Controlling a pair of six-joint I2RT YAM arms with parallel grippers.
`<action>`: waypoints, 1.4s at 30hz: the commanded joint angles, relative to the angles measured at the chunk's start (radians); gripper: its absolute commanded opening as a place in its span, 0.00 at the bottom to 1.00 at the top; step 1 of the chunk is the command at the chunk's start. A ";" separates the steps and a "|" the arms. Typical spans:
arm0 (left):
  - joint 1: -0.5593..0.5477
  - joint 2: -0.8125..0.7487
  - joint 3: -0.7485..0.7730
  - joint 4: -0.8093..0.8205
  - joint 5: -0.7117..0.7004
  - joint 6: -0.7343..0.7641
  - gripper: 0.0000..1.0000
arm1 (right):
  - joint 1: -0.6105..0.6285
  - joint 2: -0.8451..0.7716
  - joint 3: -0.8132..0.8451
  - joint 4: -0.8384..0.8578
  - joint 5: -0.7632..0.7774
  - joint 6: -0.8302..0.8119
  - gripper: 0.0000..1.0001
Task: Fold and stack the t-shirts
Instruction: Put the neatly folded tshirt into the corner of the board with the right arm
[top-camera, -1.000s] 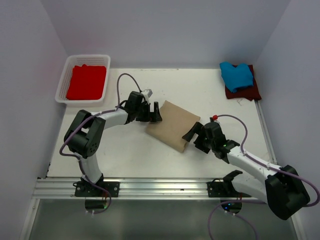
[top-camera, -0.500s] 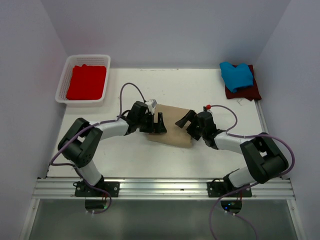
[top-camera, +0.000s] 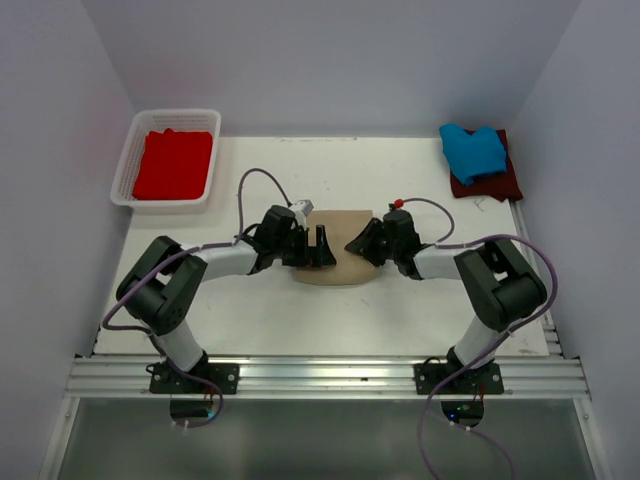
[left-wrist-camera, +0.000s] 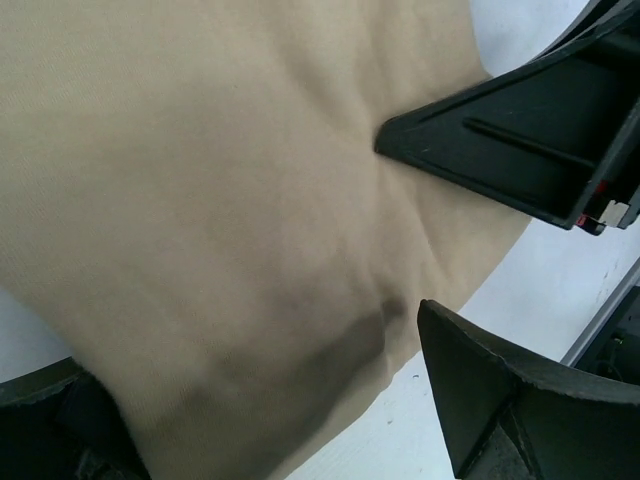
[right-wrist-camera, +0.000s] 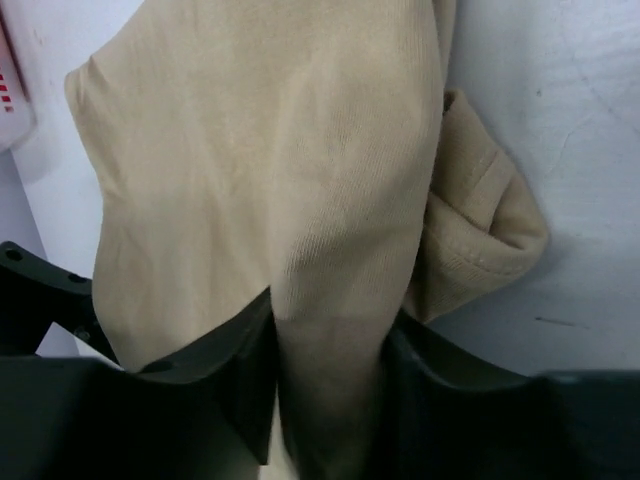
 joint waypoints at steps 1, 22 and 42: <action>-0.007 0.061 -0.026 -0.016 0.000 -0.008 0.98 | 0.010 0.077 0.004 -0.156 -0.101 -0.074 0.38; 0.065 -0.237 0.089 -0.285 -0.160 0.074 1.00 | -0.221 -0.400 0.067 -0.044 -0.317 -0.030 0.00; 0.106 -0.373 -0.020 -0.332 -0.157 0.085 1.00 | -0.623 -0.159 0.344 0.431 -0.175 0.204 0.00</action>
